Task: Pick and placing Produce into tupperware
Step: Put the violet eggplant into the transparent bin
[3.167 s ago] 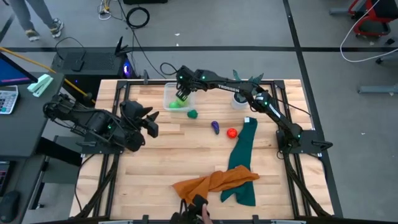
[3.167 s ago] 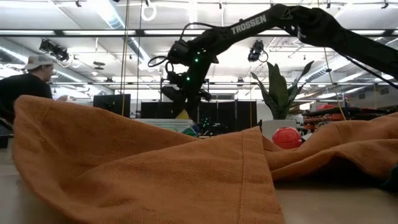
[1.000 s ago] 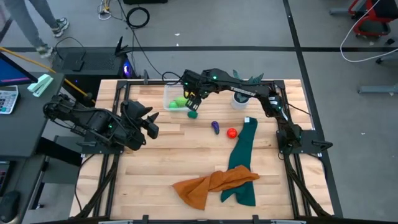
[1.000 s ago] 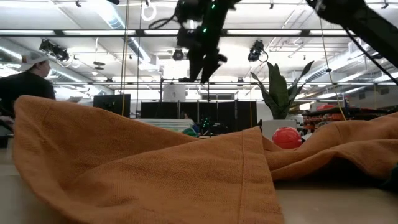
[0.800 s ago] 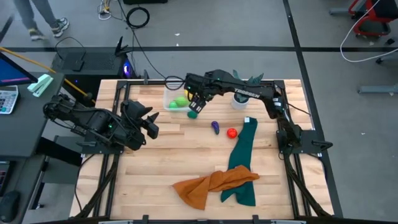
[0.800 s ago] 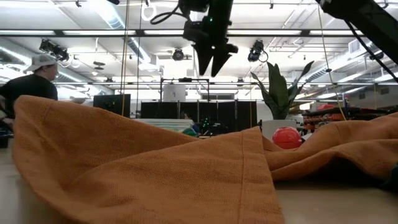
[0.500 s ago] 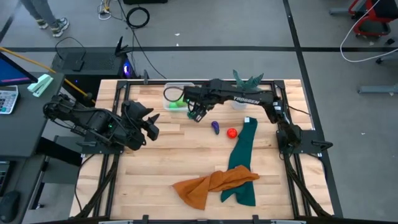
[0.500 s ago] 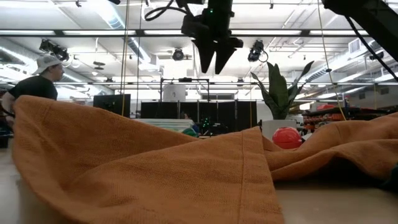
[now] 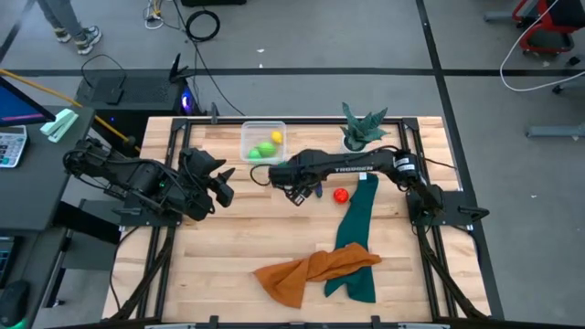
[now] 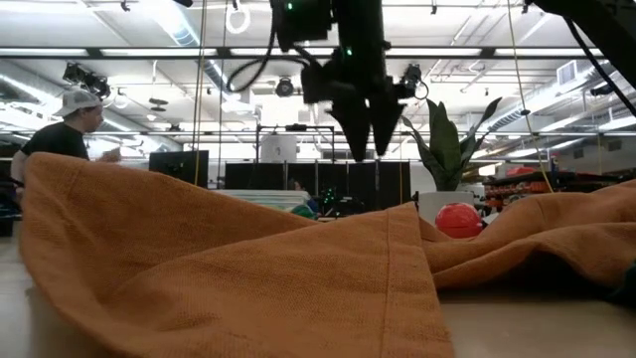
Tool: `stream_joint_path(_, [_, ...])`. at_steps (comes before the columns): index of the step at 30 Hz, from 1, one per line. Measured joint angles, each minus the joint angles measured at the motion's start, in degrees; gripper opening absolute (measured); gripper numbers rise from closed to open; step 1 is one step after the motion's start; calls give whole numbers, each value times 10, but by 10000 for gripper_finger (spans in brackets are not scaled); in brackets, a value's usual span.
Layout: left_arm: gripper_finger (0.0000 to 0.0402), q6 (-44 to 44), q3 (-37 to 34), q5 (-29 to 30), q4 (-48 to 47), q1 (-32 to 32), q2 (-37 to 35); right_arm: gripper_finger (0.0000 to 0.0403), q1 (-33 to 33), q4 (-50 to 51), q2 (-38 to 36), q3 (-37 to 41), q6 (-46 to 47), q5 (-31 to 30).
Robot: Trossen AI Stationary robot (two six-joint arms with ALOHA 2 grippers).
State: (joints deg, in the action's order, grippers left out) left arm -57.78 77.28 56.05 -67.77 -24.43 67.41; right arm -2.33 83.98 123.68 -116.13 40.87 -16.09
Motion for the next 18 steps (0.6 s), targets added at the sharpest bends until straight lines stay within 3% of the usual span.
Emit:
stream_joint_path(10, [172, 0, 0, 0, 0, 0, 0, 185, 7, -73, -1, 88, 47, -11])
stream_joint_path(18, [172, 0, 0, -1, 2, 10, 0, 191, -3, -95, 0, 106, 60, 12])
